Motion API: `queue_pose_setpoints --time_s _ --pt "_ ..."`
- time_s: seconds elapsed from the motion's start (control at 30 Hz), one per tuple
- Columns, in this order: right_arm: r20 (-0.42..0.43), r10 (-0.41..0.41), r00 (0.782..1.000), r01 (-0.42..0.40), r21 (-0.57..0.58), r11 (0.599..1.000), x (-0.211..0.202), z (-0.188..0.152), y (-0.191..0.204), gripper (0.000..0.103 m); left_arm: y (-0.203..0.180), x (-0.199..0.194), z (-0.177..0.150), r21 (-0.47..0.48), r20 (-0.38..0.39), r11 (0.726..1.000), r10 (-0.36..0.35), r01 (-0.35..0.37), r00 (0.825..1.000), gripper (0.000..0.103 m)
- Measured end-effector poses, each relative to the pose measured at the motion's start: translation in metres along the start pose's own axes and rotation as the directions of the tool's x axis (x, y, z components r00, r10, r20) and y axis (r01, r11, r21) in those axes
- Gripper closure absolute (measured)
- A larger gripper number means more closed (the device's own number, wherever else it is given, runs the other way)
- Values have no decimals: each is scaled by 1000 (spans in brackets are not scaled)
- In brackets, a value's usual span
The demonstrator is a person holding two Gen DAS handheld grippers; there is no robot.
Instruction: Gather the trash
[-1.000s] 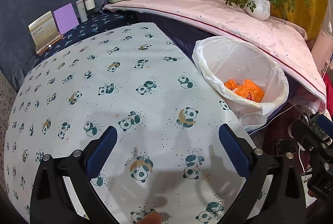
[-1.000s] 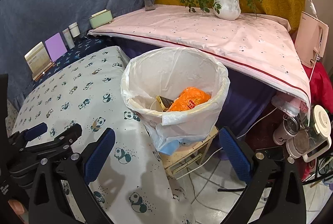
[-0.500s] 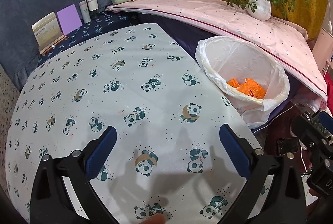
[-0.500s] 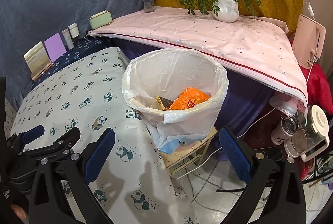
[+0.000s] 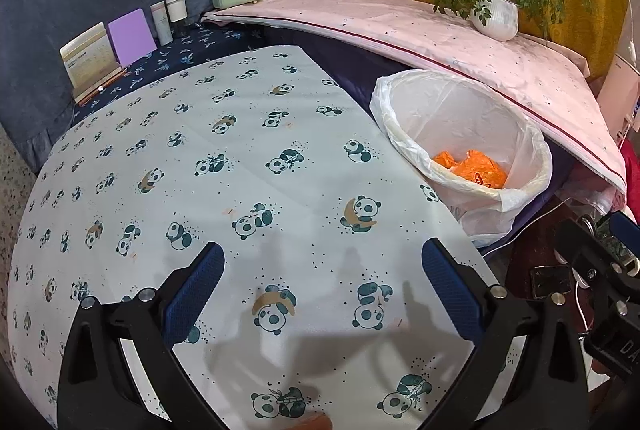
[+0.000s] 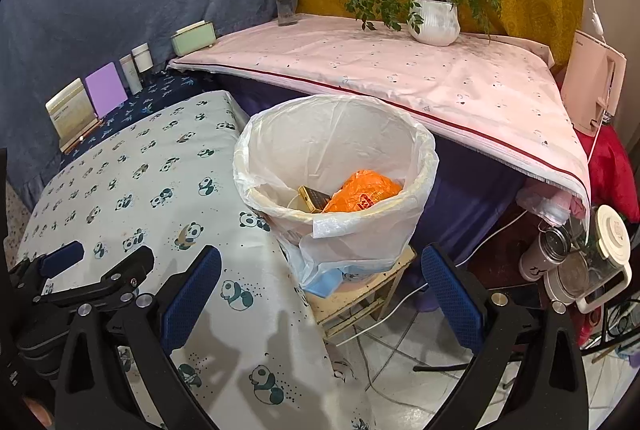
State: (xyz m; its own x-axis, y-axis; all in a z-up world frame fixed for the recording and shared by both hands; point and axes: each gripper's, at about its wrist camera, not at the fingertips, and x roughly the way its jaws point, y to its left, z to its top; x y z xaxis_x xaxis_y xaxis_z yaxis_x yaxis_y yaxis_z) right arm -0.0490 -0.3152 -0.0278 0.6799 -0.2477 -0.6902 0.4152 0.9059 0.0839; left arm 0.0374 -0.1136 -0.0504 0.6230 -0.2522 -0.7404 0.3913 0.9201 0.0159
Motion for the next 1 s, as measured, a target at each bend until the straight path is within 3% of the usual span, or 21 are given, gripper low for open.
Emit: queue_pose_setpoints --time_s 0.2,1.0 --pt "2 -1 1000 1 -3 1000 0 -1 1 6 -3 -1 0 15 -2 1000 -25 25 1000 8" --pt "-1 -24 1000 24 -7 1000 8 -4 -4 6 -3 9 -1 10 -27 1000 5 -5 1000 8"
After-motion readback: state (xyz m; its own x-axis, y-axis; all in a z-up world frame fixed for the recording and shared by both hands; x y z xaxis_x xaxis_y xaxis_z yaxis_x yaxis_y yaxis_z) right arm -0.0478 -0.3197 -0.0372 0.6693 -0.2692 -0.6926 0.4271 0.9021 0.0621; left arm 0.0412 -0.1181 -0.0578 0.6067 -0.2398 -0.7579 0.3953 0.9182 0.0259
